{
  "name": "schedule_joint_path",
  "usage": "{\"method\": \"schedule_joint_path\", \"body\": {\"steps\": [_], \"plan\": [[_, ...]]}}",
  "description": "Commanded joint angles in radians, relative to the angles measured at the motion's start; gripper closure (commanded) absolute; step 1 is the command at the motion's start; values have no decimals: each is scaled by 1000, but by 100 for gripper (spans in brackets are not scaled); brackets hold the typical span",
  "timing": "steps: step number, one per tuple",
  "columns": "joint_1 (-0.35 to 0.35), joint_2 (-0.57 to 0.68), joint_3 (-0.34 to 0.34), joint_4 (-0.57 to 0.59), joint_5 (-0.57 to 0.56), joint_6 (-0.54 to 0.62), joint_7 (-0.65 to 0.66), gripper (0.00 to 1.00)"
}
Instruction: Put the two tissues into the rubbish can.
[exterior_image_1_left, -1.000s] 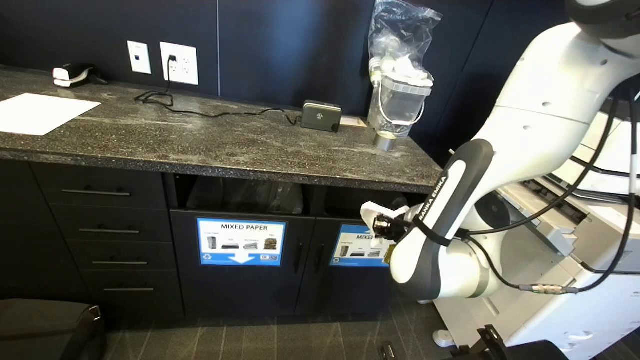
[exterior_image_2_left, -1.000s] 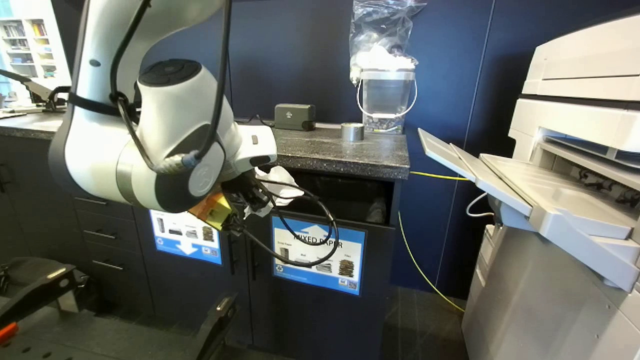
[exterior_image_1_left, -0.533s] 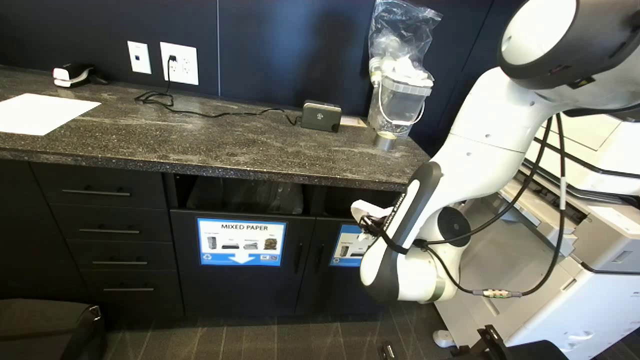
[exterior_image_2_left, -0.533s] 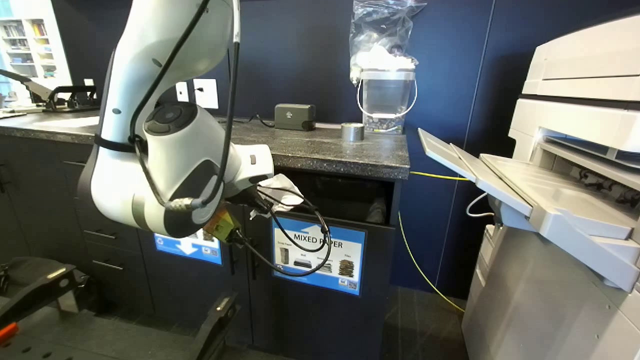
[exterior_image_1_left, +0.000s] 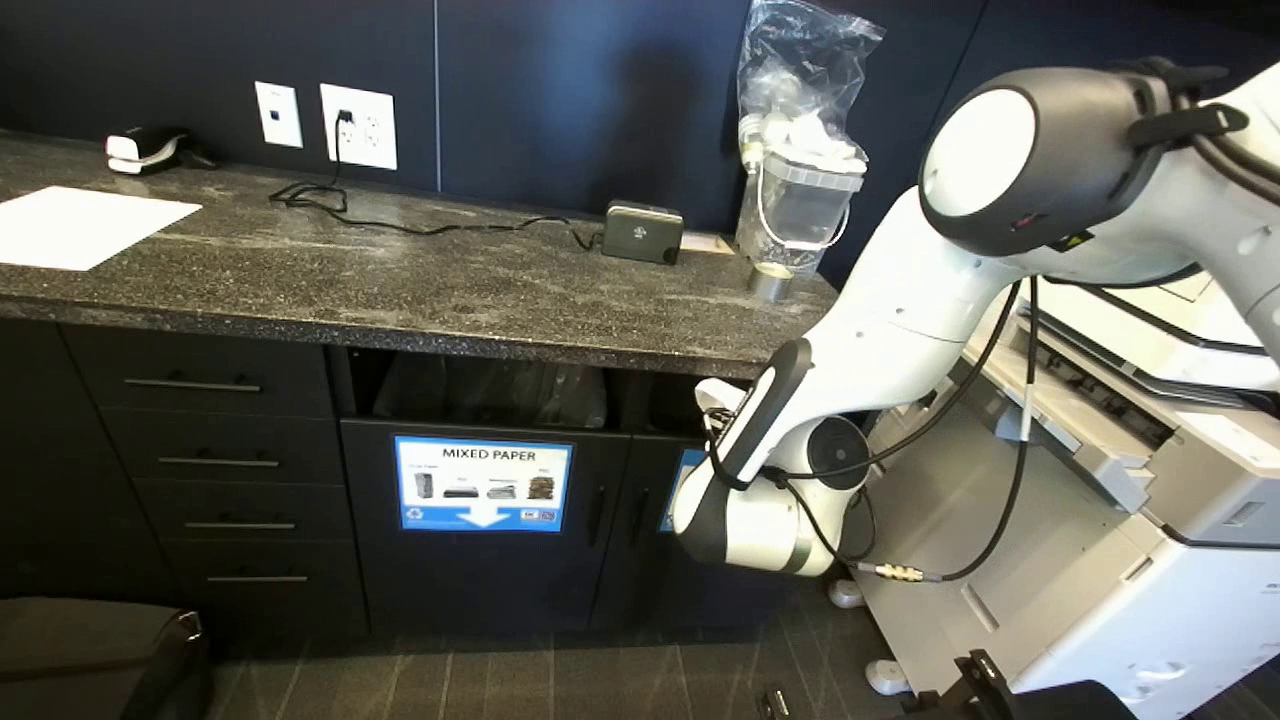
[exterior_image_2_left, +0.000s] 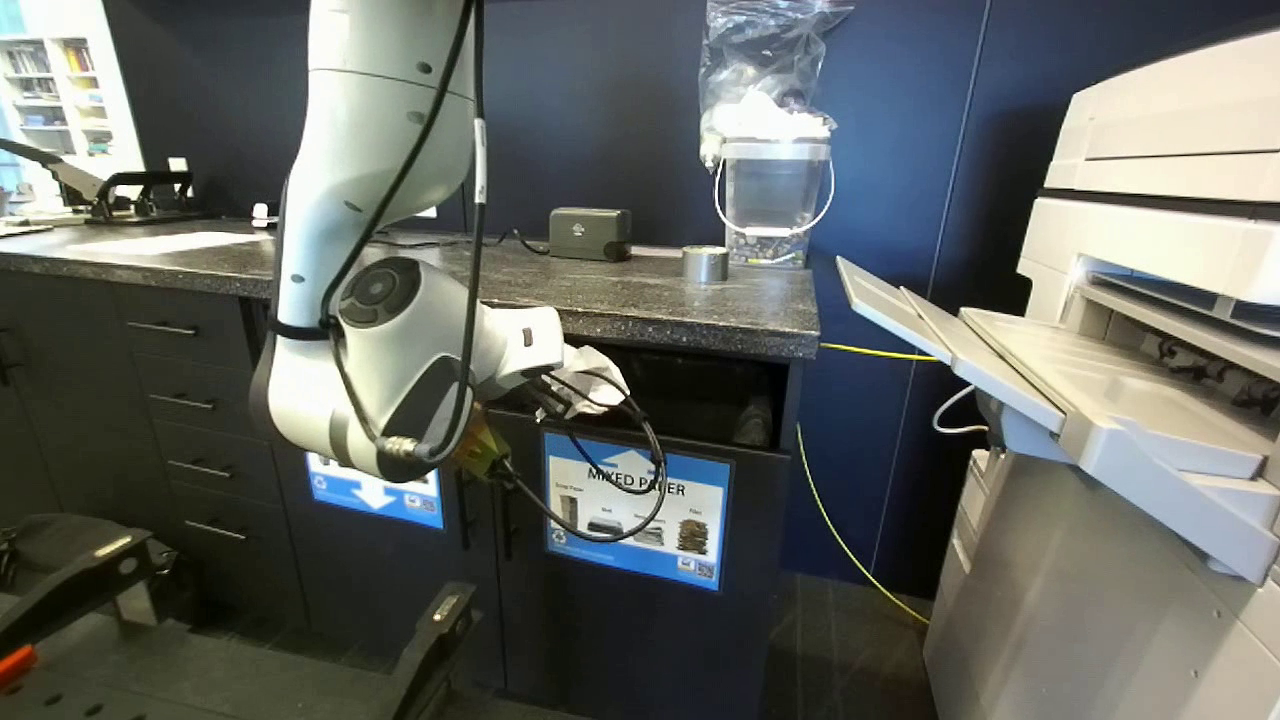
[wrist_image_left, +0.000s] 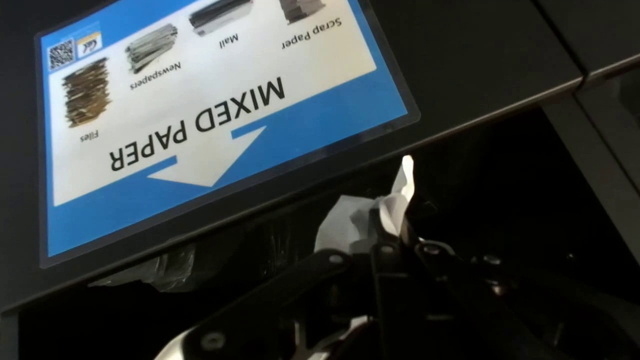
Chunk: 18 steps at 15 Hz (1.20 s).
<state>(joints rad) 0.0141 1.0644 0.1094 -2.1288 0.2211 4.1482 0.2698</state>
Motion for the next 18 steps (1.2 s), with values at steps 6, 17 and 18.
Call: {"method": "schedule_joint_path", "body": {"steps": [6,17,18], "plan": [[28,203,-25,308,38,-11,-75,99],[93,377,-40,658,171,-70,-199,99],[98,392,-43,683,178,-81,-210,99]]}}
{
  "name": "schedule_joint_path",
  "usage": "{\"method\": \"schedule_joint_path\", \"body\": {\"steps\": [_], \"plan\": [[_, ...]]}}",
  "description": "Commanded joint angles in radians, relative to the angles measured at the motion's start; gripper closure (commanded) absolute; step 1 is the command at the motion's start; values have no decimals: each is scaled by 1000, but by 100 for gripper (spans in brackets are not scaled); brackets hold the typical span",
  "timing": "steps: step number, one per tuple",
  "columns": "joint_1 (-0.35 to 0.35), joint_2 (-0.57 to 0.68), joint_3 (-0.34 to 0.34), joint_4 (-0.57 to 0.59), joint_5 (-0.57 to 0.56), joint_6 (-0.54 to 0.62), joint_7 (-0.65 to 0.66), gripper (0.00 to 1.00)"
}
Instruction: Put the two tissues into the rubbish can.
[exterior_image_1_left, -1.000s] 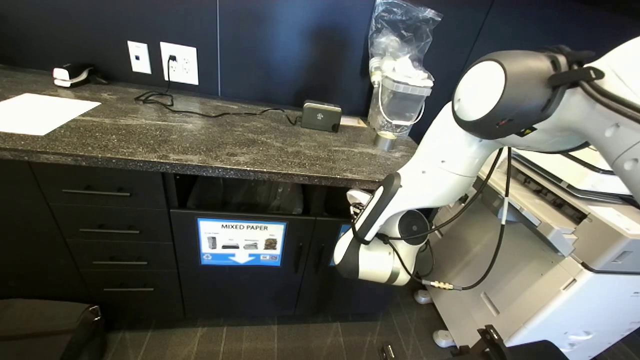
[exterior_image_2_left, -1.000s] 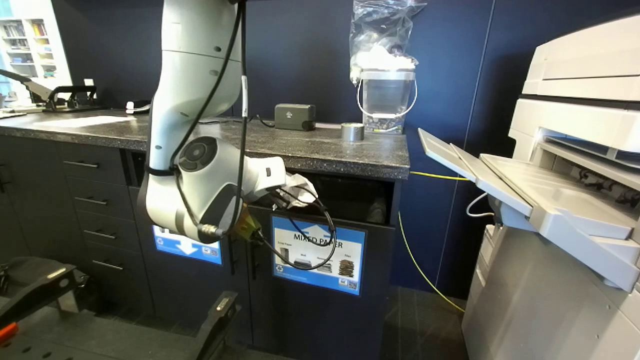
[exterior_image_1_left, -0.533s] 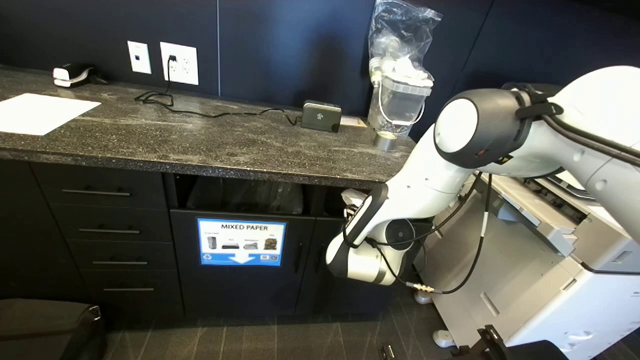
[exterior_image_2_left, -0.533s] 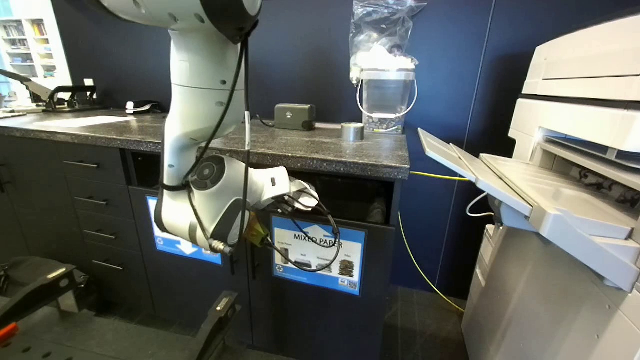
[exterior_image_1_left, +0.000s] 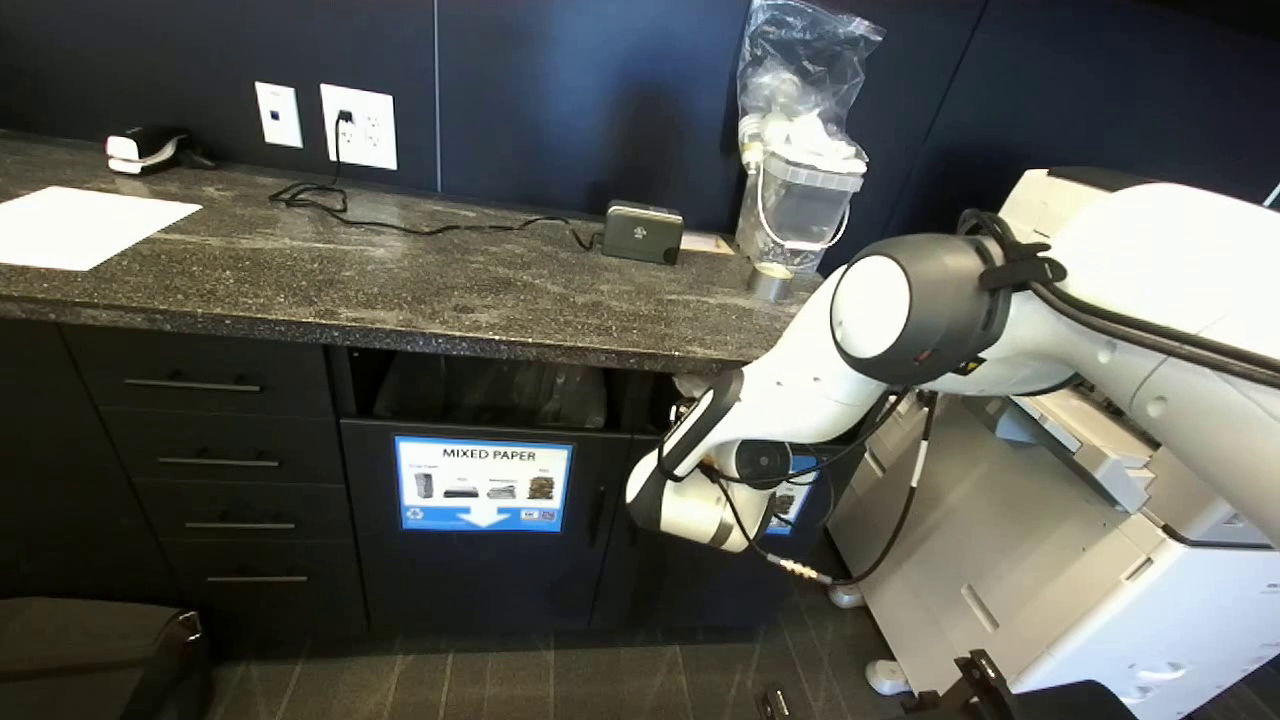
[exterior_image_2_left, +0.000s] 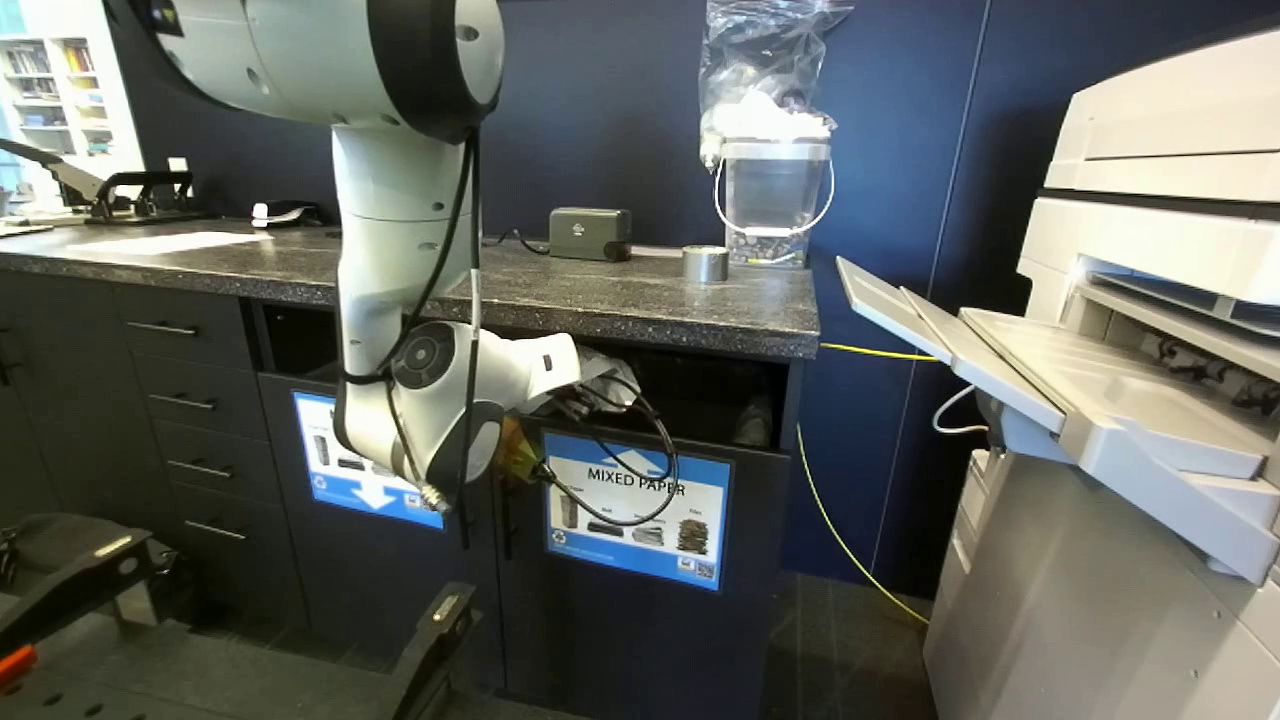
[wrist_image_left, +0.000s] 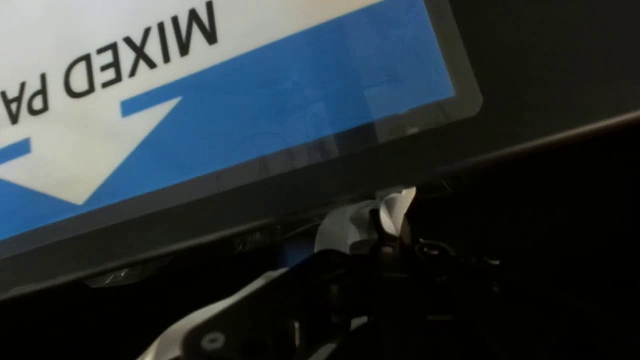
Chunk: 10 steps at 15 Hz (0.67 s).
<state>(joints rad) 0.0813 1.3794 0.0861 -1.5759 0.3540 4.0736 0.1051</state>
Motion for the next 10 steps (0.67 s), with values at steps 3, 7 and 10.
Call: {"method": "schedule_joint_path", "body": {"steps": [3,7,10], "plan": [[43,120,-30,197,68,-29,-79,99],[48,156,-37,268,91,-50,-119,99],[46,106,-41,204,103,-62,-150,70]]}}
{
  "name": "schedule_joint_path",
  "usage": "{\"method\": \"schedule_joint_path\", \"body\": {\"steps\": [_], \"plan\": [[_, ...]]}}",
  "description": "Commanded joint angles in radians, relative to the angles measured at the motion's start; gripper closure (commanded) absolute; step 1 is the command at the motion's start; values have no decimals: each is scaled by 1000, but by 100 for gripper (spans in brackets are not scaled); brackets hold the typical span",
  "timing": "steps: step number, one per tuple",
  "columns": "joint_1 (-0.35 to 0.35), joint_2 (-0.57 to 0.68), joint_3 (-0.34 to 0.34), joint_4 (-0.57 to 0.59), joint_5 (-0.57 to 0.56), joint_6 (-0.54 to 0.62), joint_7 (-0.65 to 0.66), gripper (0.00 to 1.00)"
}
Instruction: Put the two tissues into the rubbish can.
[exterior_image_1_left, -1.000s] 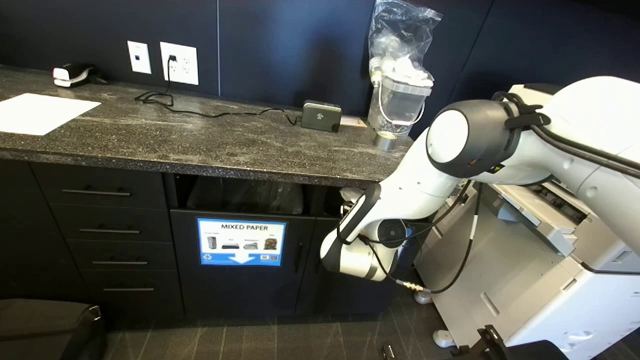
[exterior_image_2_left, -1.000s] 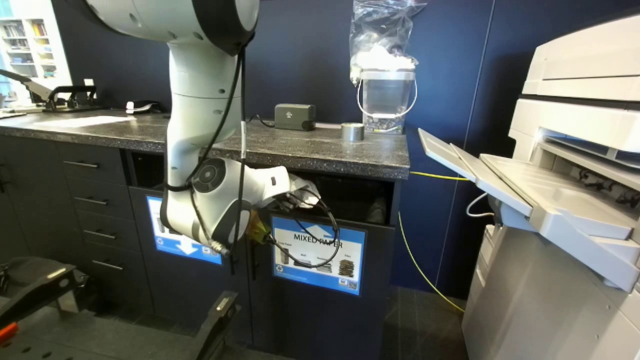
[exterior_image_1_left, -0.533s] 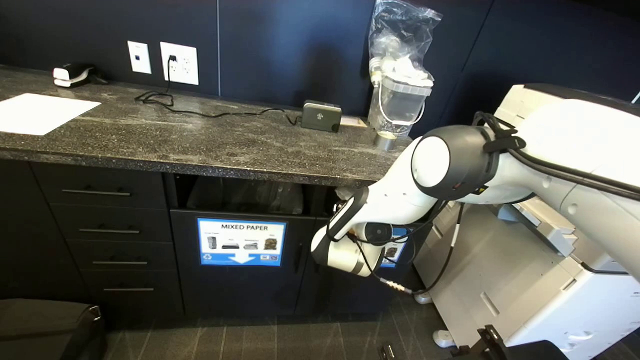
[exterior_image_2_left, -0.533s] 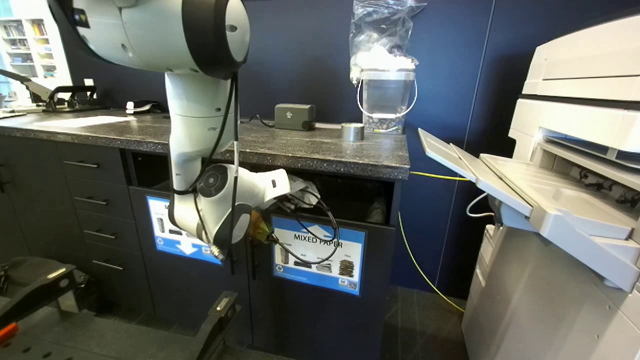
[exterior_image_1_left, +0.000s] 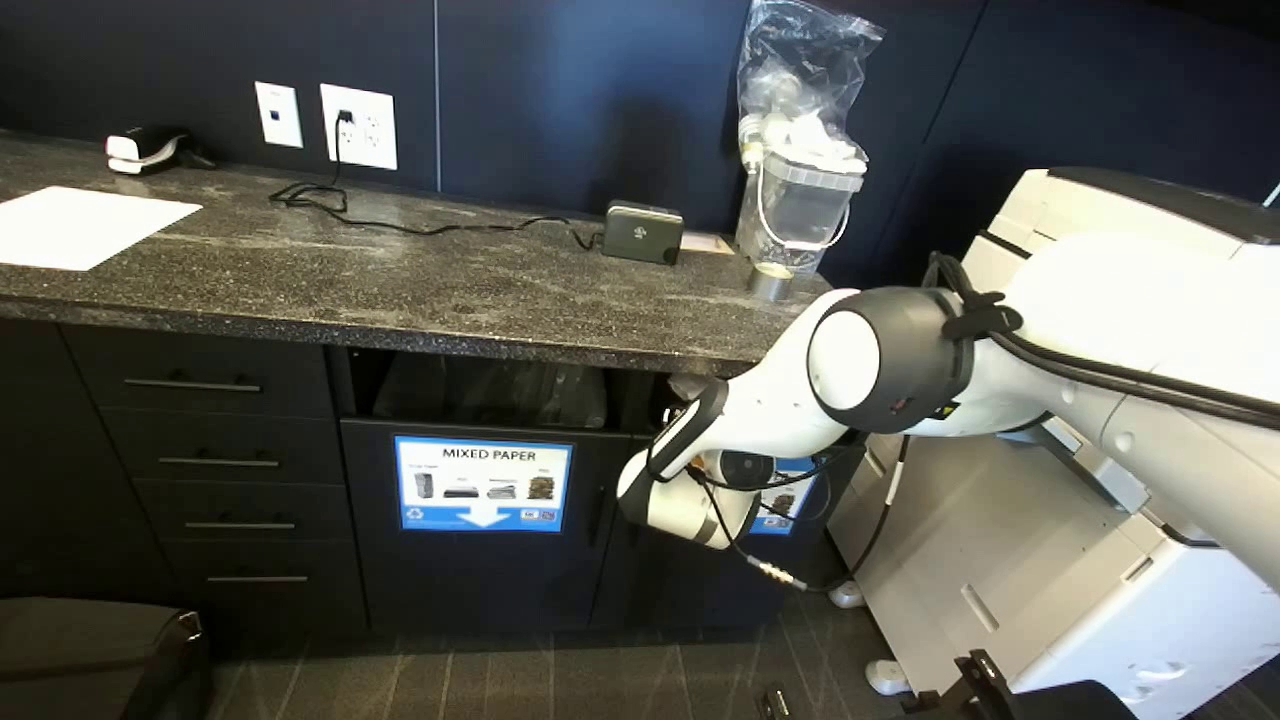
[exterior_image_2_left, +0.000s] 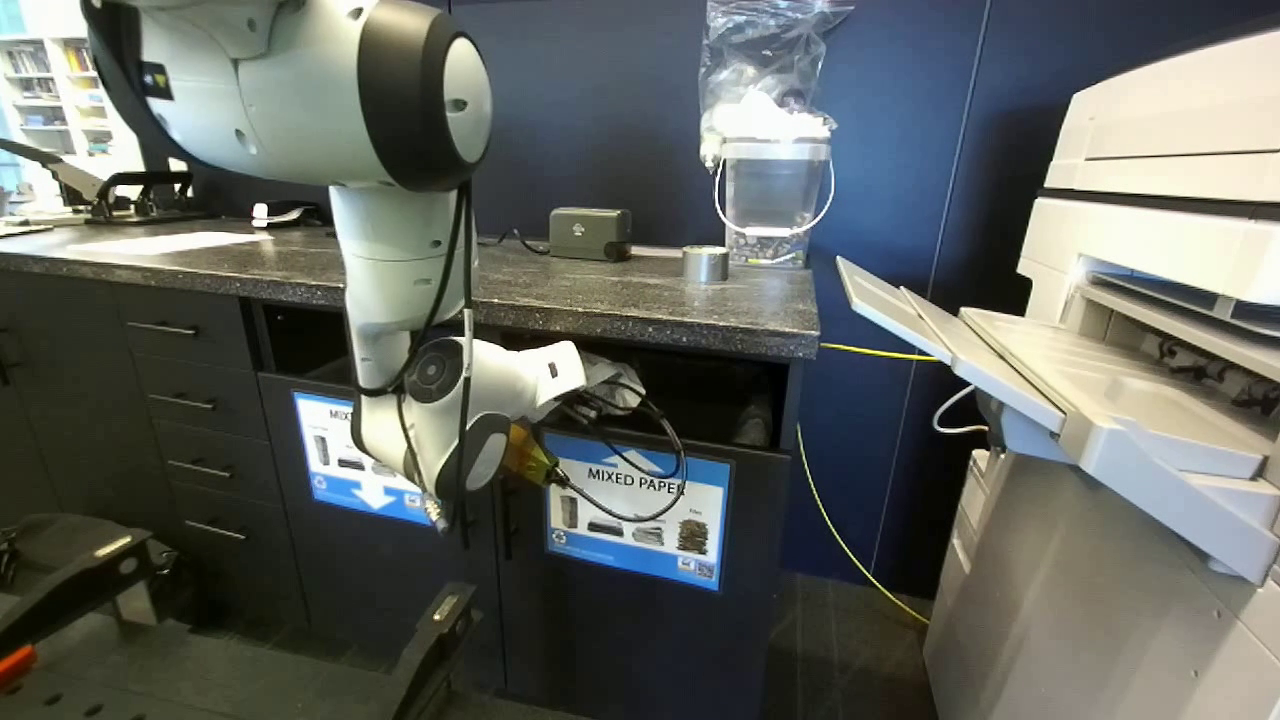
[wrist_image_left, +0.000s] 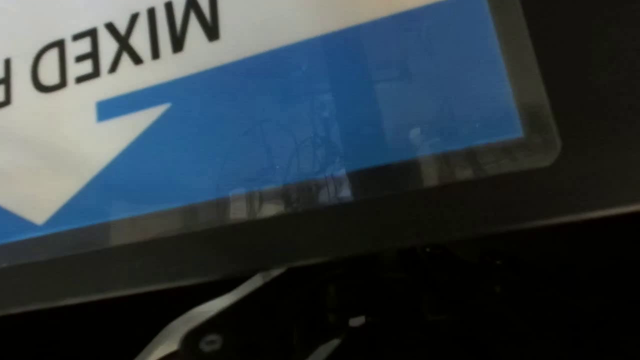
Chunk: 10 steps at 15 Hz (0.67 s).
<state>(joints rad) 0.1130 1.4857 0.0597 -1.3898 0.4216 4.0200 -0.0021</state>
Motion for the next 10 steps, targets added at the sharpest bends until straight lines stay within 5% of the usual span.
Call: {"method": "schedule_joint_path", "body": {"steps": [1,10], "plan": [[14,-1,-17,17,32,-18,-50,64],[23,8,-55,35,30,-85,-118,0]]}}
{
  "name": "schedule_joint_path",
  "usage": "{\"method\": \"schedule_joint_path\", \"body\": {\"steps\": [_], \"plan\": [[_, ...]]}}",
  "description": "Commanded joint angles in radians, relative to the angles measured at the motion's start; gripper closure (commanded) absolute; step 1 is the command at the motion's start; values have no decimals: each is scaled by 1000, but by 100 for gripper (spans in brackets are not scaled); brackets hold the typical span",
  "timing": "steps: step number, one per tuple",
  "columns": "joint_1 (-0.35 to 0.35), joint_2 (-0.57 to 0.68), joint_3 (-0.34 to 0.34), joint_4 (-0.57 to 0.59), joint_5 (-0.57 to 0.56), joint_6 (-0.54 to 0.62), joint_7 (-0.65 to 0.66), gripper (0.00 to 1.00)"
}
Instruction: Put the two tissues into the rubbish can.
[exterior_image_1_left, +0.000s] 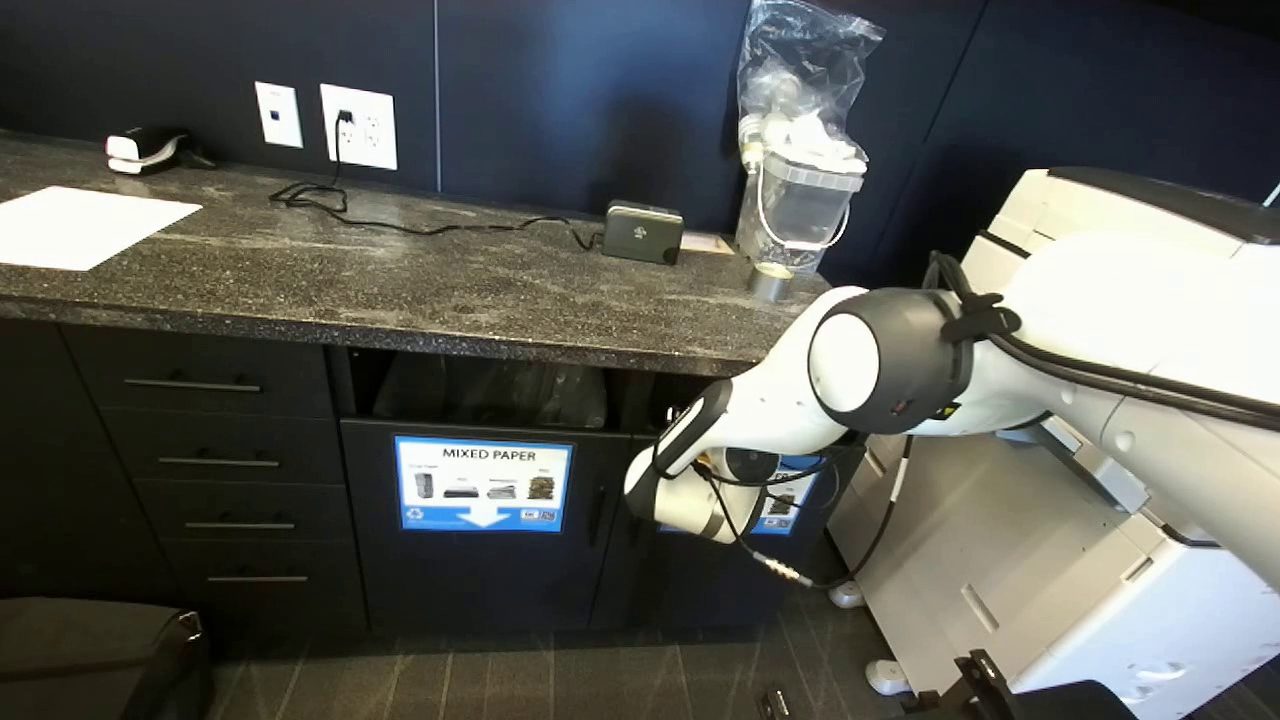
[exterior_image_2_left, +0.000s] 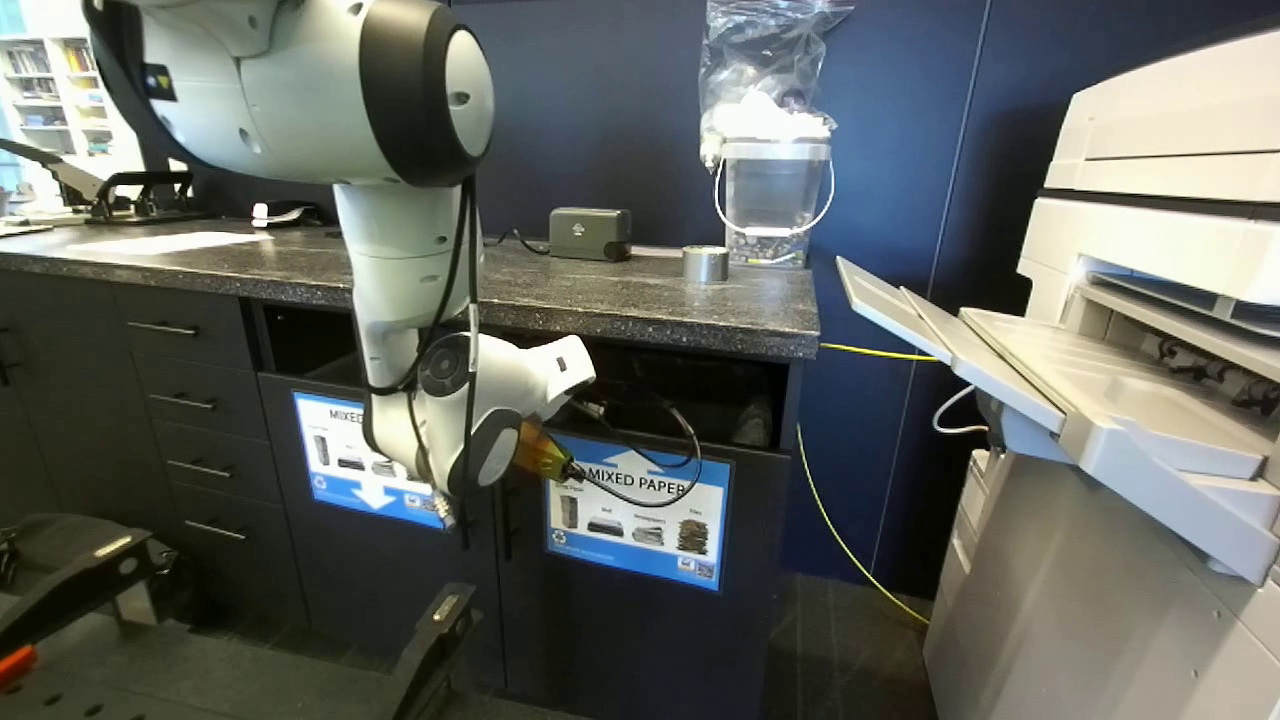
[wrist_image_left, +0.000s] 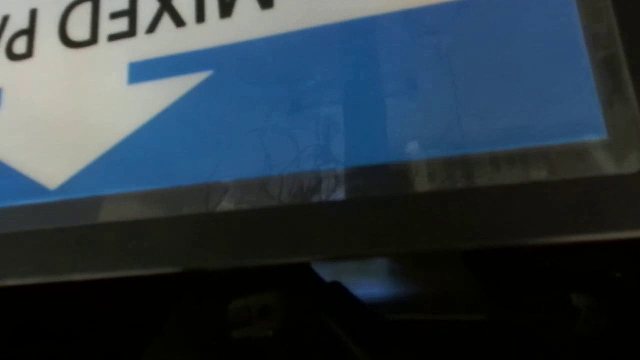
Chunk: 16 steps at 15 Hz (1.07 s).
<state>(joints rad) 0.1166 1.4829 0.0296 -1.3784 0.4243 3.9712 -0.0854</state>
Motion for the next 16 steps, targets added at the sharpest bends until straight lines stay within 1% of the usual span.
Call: {"method": "schedule_joint_path", "body": {"steps": [1,6,11,14,16], "plan": [[19,-4,-29,6,21,-52,-42,0],[26,-63,-48,-69,17,-55,-59,0],[32,-159,-59,-191,8,-32,-65,0],[40,-249,-69,-298,4,-69,-79,0],[58,-313,-89,-376,18,-121,-104,0]]}}
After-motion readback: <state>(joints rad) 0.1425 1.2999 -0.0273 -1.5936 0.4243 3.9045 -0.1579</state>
